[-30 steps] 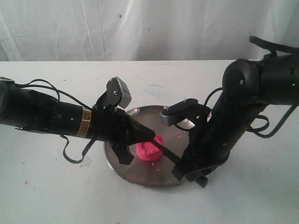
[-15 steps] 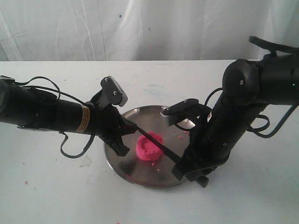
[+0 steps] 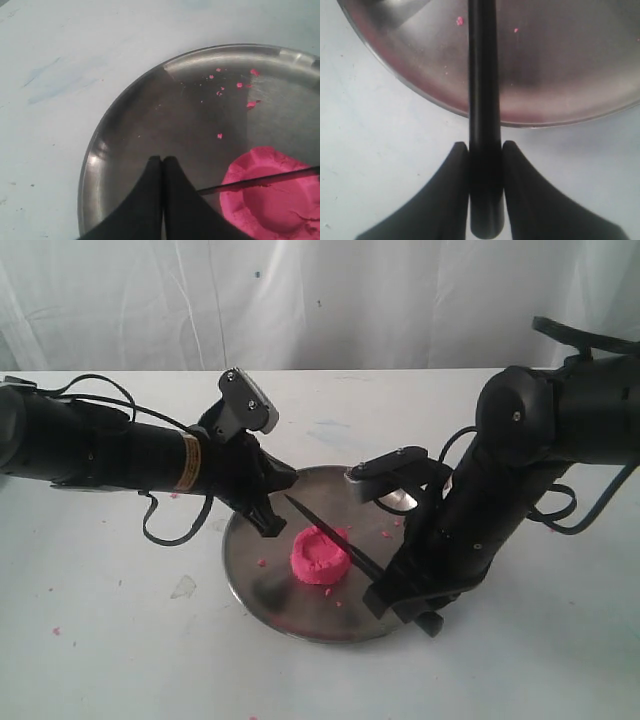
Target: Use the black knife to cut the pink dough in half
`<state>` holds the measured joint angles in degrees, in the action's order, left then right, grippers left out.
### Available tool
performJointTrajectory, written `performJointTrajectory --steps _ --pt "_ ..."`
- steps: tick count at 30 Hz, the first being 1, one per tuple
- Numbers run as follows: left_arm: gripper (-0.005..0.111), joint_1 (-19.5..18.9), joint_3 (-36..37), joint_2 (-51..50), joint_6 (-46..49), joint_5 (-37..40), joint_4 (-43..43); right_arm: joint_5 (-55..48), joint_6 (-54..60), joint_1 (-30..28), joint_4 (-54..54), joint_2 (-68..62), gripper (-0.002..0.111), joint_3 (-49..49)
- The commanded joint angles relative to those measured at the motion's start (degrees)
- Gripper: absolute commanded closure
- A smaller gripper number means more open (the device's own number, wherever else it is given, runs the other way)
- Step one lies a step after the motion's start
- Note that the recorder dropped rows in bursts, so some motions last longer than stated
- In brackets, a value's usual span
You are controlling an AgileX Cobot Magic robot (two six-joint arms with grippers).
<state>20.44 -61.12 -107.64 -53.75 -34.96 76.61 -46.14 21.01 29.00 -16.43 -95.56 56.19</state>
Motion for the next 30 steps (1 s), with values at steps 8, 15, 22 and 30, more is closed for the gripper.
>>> performJointTrajectory --steps 8,15,22,30 --pt "0.107 0.3 -0.3 -3.3 2.7 -5.9 -5.8 1.5 -0.6 0.1 -0.2 0.0 0.108 0.4" --pt "0.107 0.3 -0.3 -3.9 3.4 -2.4 -5.8 2.0 -0.6 0.1 -0.2 0.0 0.108 0.4" --pt "0.107 0.3 -0.3 -5.6 3.2 -2.7 -5.7 1.5 -0.6 0.1 -1.0 0.0 0.108 0.4" --pt "0.107 0.3 -0.3 -6.0 3.2 -2.7 -5.6 1.5 -0.6 0.1 -1.0 0.0 0.108 0.4"
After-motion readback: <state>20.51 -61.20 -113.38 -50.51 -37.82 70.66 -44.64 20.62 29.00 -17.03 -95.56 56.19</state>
